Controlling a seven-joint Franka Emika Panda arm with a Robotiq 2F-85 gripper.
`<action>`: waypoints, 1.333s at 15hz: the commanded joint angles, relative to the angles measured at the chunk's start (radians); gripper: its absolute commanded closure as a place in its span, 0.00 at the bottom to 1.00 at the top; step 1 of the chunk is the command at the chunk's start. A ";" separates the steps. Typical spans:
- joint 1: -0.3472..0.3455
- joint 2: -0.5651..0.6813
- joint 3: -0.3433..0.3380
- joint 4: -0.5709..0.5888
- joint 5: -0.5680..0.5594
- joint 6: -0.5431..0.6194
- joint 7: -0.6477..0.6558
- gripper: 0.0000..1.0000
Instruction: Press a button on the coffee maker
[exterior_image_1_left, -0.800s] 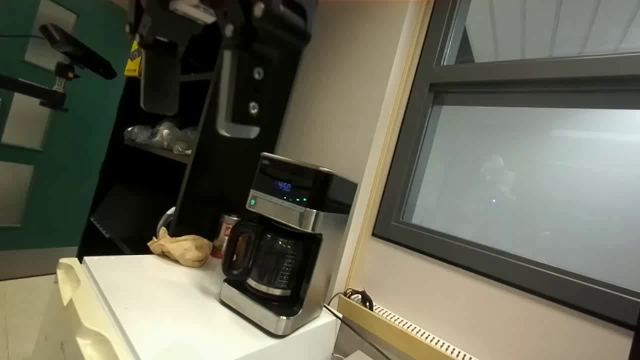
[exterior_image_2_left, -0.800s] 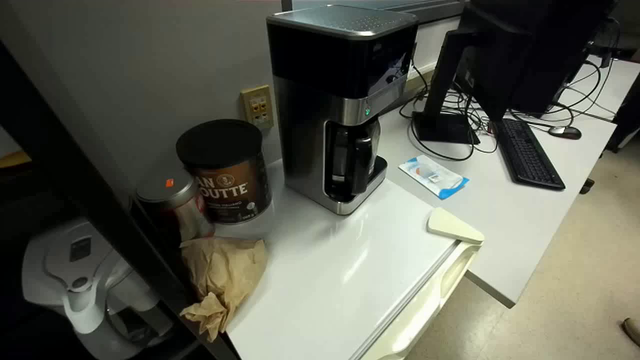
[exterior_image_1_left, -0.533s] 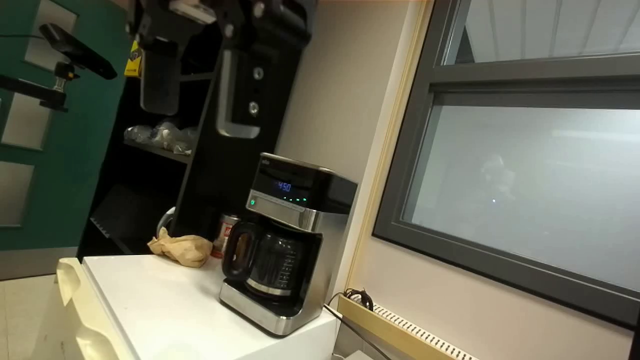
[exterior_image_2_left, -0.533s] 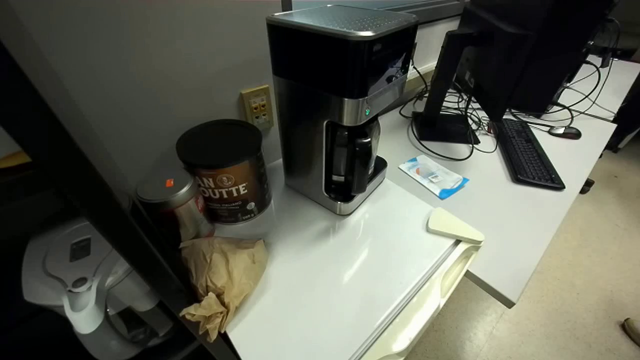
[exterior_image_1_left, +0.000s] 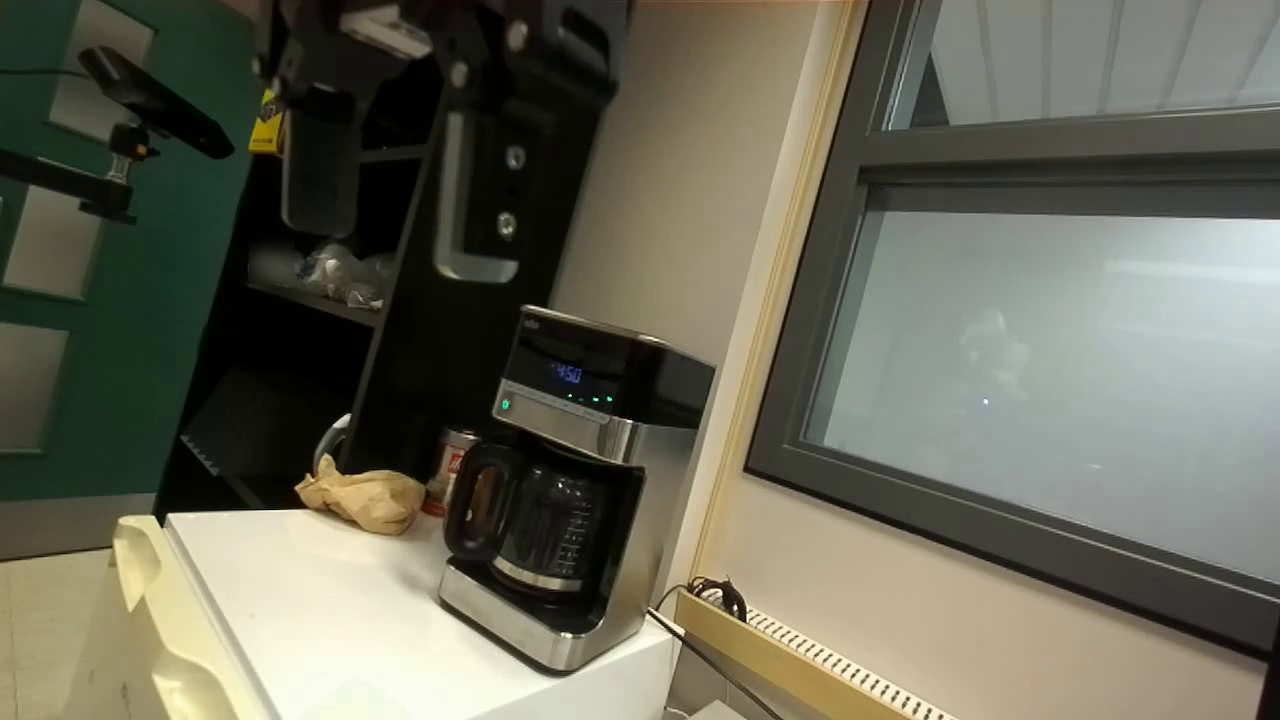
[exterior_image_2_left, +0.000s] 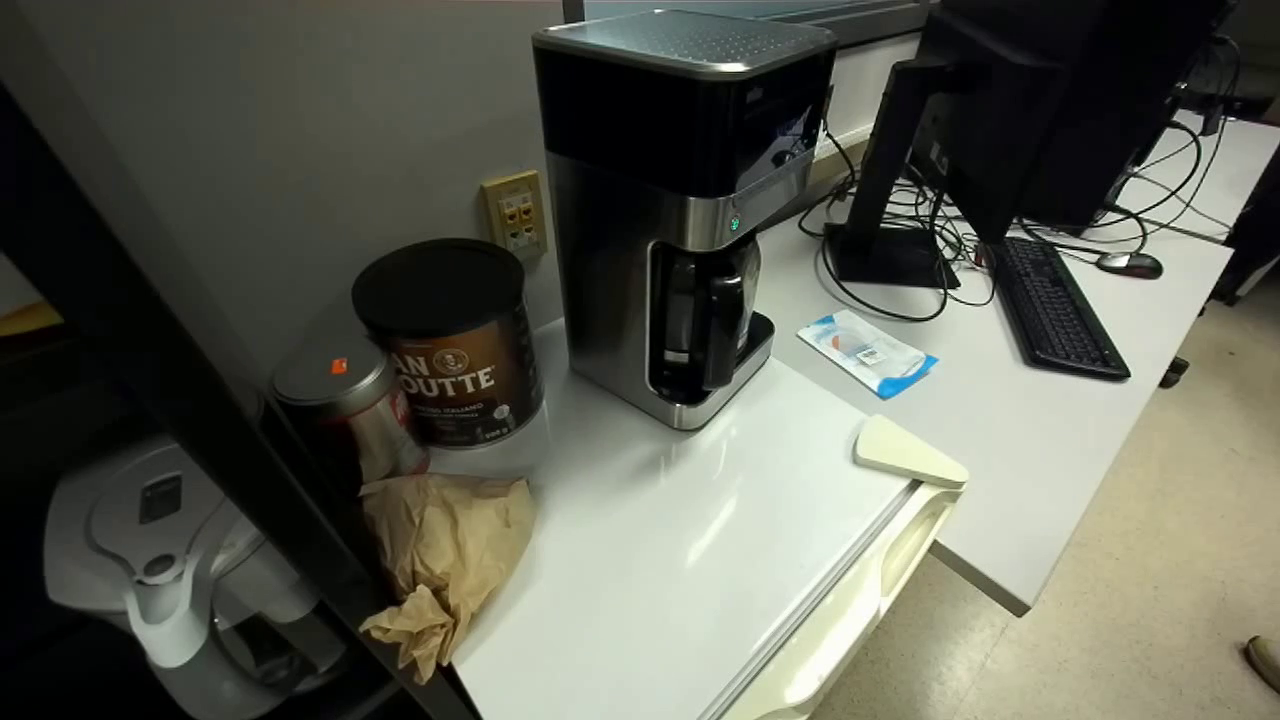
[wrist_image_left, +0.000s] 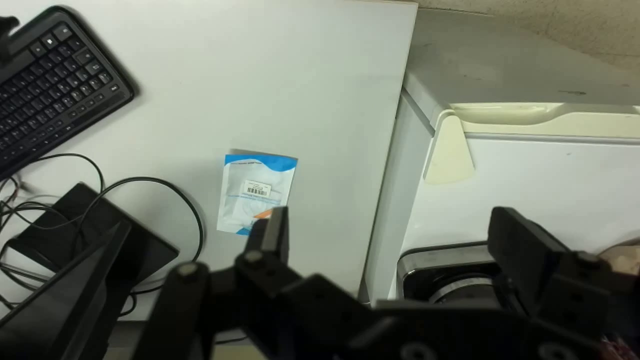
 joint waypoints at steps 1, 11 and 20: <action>-0.003 0.069 0.038 0.035 0.024 0.032 -0.035 0.00; -0.001 0.351 0.202 0.185 0.257 0.324 -0.228 0.48; -0.052 0.616 0.415 0.477 0.684 0.429 -0.632 1.00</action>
